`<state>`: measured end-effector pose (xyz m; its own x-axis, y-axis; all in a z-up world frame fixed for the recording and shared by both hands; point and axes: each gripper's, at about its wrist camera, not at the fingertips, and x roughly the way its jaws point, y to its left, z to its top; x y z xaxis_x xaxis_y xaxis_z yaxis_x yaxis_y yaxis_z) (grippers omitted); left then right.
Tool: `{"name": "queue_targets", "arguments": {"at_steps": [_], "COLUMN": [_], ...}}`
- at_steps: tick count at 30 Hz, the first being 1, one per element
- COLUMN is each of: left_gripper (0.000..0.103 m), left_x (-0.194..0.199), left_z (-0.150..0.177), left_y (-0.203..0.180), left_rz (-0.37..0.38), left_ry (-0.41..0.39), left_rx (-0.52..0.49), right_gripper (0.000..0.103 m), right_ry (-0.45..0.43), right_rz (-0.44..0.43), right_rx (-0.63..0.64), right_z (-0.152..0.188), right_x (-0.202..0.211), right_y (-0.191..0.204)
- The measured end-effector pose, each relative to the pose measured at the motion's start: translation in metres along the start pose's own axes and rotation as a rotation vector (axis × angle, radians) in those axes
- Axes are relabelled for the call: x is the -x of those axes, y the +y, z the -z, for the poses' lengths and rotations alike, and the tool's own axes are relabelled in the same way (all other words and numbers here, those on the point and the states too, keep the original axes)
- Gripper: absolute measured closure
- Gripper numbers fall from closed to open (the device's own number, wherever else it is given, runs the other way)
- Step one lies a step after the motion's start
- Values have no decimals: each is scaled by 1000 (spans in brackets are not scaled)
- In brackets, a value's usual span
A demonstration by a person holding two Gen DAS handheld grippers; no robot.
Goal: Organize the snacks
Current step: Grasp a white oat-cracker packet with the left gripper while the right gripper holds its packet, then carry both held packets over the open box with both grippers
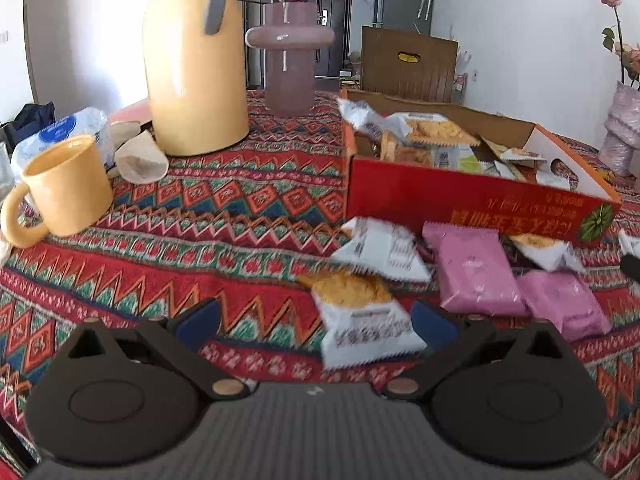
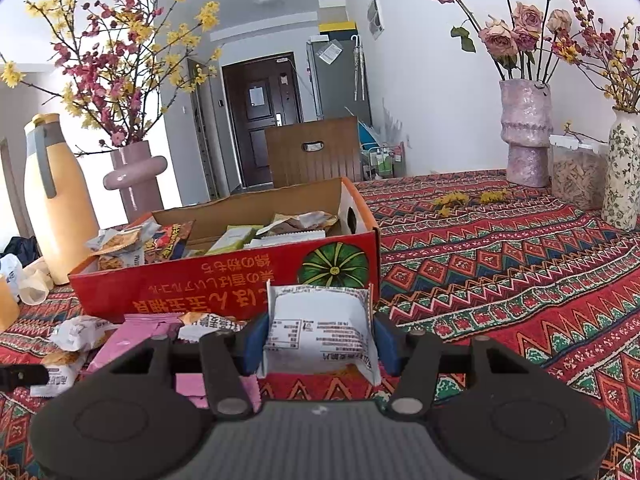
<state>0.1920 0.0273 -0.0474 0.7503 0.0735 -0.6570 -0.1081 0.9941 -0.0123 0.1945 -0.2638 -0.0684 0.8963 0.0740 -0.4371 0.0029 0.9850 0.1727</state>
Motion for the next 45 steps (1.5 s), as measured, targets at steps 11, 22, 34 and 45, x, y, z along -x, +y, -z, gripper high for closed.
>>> {"name": "queue_targets", "arguments": {"at_steps": [11, 22, 34, 45], "left_gripper": [9, 58, 62, 62], "left_x": [-31, -30, -12, 25], "left_z": [-15, -7, 4, 9], "left_y": [-31, -29, -16, 0], "left_rz": [-81, -20, -3, -10], "left_ry": [117, 117, 67, -45], "left_rx": [-30, 15, 38, 26], "right_gripper": [48, 48, 48, 48], "right_ry": [-10, -10, -12, -46], "right_rz": [-18, -31, -21, -11], "right_rx": [-6, -10, -2, 44], "right_z": [0, 0, 1, 1], "right_x": [3, 3, 3, 16], "right_y": [-1, 0, 2, 10]}}
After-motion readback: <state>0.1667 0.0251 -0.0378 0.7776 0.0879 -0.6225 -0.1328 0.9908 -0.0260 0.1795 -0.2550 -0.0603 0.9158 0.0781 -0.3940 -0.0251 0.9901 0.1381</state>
